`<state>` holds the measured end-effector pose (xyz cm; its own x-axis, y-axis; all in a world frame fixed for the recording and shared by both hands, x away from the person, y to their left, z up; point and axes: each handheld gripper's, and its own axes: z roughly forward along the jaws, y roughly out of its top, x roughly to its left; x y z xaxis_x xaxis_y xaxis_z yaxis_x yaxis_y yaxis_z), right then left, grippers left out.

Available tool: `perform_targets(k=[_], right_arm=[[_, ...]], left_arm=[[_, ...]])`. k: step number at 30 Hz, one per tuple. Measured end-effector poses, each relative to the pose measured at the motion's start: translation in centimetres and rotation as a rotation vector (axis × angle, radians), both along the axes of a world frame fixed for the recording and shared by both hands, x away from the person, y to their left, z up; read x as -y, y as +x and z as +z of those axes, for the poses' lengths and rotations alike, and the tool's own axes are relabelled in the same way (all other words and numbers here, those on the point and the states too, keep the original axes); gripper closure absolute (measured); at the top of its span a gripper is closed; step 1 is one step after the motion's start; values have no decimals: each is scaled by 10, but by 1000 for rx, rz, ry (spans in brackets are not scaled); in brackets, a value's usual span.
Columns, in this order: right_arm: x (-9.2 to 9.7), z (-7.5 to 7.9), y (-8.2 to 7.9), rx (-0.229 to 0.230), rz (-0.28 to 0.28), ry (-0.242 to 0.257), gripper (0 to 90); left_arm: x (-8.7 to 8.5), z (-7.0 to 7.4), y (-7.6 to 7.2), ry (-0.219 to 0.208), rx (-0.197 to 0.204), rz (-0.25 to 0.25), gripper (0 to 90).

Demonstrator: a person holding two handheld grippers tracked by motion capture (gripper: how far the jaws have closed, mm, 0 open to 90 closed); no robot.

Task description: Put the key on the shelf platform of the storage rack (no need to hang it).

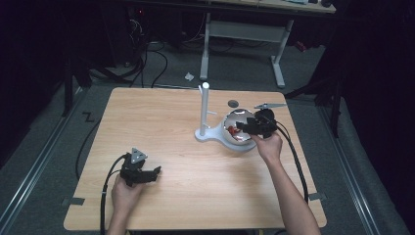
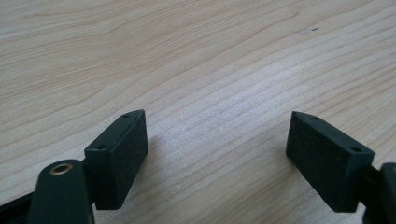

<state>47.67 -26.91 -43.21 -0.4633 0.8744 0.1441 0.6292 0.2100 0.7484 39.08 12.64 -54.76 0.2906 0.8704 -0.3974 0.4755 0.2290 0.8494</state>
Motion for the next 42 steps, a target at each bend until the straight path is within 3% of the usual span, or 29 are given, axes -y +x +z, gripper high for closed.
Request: perform_targets(k=[13, 20, 32, 42], right_arm=[[9, 16, -12, 54, -10, 0, 450], [23, 19, -20, 57, -34, 12, 441], [36, 32, -36, 88, -52, -10, 433], [50, 34, -51, 101, -79, -16, 440]], left_arm=[[0, 0, 0, -2, -1, -1, 210], [0, 0, 0, 4, 0, -2, 209], [0, 0, 0, 2, 1, -1, 209], [0, 0, 0, 0, 1, 0, 210]])
